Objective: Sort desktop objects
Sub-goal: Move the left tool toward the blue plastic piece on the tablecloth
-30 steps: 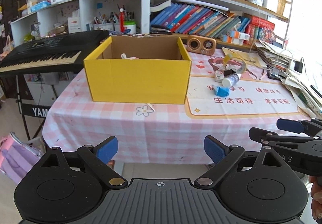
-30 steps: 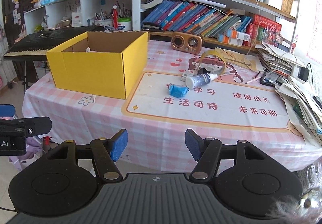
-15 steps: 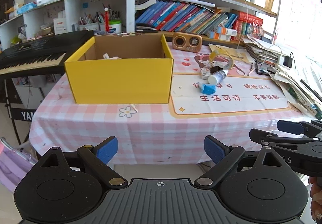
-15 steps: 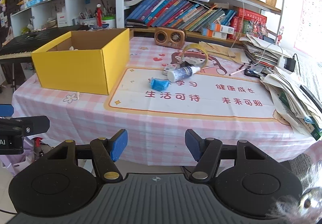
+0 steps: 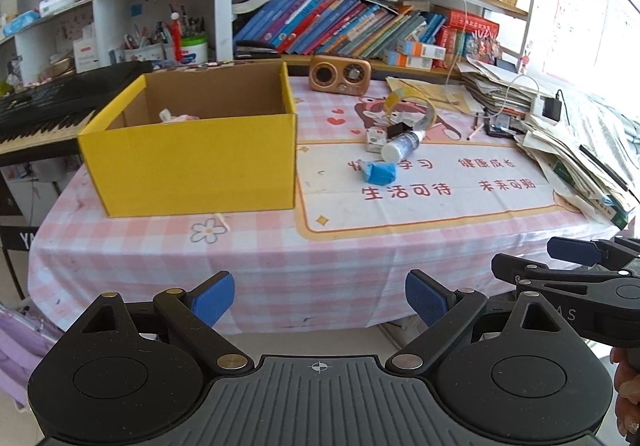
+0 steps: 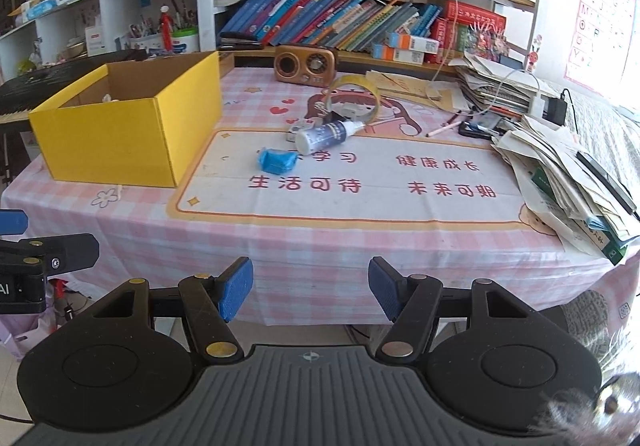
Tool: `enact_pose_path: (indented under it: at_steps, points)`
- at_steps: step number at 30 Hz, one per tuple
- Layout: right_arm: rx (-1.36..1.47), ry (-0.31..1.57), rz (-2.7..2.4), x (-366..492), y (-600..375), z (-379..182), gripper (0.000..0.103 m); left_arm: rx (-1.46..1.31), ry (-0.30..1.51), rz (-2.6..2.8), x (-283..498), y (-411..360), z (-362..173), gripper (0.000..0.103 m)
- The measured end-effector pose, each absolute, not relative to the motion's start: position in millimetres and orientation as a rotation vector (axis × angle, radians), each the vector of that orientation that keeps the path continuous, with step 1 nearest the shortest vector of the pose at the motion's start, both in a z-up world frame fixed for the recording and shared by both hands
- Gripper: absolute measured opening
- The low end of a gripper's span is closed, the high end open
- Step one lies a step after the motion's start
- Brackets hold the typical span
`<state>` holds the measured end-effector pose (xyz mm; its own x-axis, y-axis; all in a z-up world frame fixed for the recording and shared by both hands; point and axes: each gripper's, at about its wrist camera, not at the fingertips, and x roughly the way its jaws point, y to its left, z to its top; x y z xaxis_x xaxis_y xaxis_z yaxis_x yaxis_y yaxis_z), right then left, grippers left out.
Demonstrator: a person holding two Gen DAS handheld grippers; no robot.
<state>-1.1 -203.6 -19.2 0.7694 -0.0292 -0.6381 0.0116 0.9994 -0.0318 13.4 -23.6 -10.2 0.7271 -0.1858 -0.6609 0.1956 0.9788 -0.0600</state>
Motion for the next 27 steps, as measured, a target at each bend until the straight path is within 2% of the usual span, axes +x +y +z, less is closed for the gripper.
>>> enact_pose_path:
  at_steps: [27]
  points:
    - [0.003, 0.763, -0.045, 54, -263, -30, 0.063, 0.034, 0.781, -0.267, 68, -85, -18, 0.095]
